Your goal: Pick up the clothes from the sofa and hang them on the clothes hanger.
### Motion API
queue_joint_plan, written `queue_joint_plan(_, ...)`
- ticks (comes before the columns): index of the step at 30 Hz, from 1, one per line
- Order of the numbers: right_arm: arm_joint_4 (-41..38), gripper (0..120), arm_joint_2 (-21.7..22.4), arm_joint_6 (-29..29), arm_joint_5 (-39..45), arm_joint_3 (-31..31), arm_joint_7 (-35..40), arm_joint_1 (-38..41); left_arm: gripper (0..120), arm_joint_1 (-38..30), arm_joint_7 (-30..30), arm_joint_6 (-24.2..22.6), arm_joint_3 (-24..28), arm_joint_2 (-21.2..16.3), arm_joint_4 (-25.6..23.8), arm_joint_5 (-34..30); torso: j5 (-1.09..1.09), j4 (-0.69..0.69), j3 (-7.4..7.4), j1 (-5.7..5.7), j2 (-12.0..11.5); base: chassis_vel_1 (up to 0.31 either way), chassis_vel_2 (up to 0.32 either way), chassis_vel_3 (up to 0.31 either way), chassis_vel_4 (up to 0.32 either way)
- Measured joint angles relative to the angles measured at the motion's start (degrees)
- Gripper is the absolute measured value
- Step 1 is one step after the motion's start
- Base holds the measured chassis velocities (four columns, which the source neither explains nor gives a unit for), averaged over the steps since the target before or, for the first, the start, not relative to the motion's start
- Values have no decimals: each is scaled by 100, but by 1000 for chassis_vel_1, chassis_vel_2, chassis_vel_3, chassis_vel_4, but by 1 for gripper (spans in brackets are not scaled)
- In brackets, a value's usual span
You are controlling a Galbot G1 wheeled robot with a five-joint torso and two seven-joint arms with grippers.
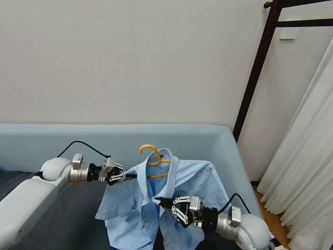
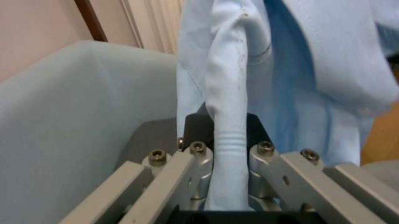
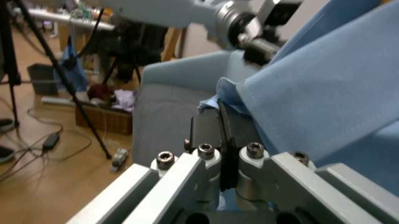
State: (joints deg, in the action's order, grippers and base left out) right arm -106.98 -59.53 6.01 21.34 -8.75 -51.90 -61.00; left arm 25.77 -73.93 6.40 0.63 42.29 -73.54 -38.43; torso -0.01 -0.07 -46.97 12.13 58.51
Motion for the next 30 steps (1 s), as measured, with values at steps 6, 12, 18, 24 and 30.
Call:
queue_joint_plan(6,64,0,-31,-17,-219,24,-177,-3,3,-196,18,1,99,48,67,-79,0,0,0,0,0,0,0,0,0)
queue_joint_plan(12,60,10,27,115,-305,77,436,-86,3,-394,-4,41,161,54,149,-153,-1,1,0,0,0,0,0,0,0)
queue_joint_plan(18,-334,35,372,455,176,98,860,-428,3,-1078,-42,176,193,-10,407,-134,1,1,0,0,0,0,0,0,0)
queue_joint_plan(24,-1287,57,915,441,1497,-384,961,-683,3,-1696,-430,256,270,-83,628,112,1,-1,0,0,1,0,0,0,0)
queue_joint_plan(30,-2049,78,1640,-173,1605,-1165,2901,-489,3,-2011,-1207,146,396,-230,523,475,0,2,0,0,1,0,0,0,0)
